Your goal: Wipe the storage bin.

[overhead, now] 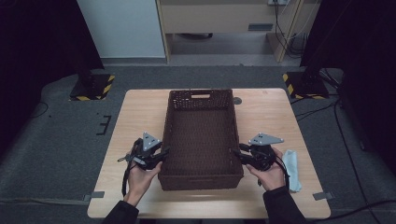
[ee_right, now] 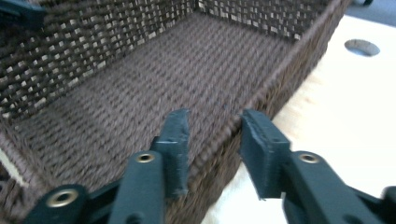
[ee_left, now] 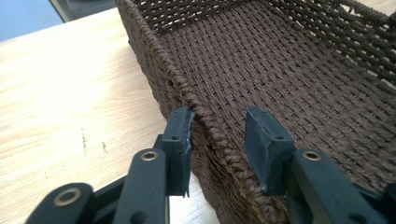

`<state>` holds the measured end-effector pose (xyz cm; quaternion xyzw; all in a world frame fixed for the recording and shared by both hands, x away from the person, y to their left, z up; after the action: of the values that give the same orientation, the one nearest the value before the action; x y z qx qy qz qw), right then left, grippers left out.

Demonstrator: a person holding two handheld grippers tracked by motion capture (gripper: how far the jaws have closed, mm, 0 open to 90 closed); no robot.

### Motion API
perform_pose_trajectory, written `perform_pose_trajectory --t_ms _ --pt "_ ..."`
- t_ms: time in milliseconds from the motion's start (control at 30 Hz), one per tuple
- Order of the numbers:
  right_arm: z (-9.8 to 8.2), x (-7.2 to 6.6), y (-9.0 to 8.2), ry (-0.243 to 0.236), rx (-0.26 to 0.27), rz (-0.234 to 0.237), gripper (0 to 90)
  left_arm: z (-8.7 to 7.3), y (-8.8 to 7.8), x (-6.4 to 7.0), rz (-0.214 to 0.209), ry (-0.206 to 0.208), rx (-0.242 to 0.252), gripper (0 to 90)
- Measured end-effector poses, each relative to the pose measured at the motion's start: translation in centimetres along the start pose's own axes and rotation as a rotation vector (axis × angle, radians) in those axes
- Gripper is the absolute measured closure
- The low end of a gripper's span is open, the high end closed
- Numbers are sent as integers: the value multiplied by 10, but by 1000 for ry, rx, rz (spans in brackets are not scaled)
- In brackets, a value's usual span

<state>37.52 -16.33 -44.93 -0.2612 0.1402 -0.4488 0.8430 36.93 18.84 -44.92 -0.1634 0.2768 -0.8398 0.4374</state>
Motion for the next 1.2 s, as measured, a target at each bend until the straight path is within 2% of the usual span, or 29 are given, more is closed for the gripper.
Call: perform_pose_trajectory --t_ms 67,233,300,400,433,500,533,567,667,800,833,933,967,1067,1200 --pt "2 1 2 18 17 -2 547 2 2 -3 5 -3 2 634" --pt "7 6 11 28 58 -37 518 4 10 -8 24 -8 12 672" --pt "8 6 17 42 72 -18 512 4 9 -10 13 -8 12 667" --pt "7 6 20 23 54 -41 553 1 8 -12 -16 -21 13 643" --pt "5 7 20 21 29 -44 572 1 7 -12 -23 -31 20 619" --pt "3 9 19 57 43 -30 581 -3 1 -11 -34 -52 36 568" --pt "2 9 18 71 48 -28 585 -5 -2 -10 -33 -43 32 572" --pt "2 8 17 65 44 -27 591 -7 -5 -9 -27 -34 33 569" --pt "2 6 14 49 32 -23 604 -10 -11 -7 -36 -39 30 583" --pt "0 2 8 51 22 -3 591 -11 -8 -6 -54 -36 26 657" --pt "0 2 7 34 22 -4 589 -10 -8 -7 -58 -35 22 660" --pt "5 0 6 1 21 -17 568 -9 -7 -11 -72 -35 16 668" --pt "6 0 6 2 36 -23 559 -8 -5 -12 -83 -48 24 670" --pt "12 4 9 12 56 -41 541 -5 0 -16 -101 -50 28 674" --pt "16 11 19 18 55 -79 522 1 7 -16 -99 -34 28 673"
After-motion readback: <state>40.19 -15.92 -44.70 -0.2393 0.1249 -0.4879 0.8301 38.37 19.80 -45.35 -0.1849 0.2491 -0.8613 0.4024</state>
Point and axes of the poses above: each handheld gripper's, and its own axes: y roughly forward along the jaws, z roughly out of its top, x roughly to its right, the point moved 2 cm from there along y, roughly forward along the jaws, and after that the axes turned 7 degrees about -z, right-handed, at the moved point
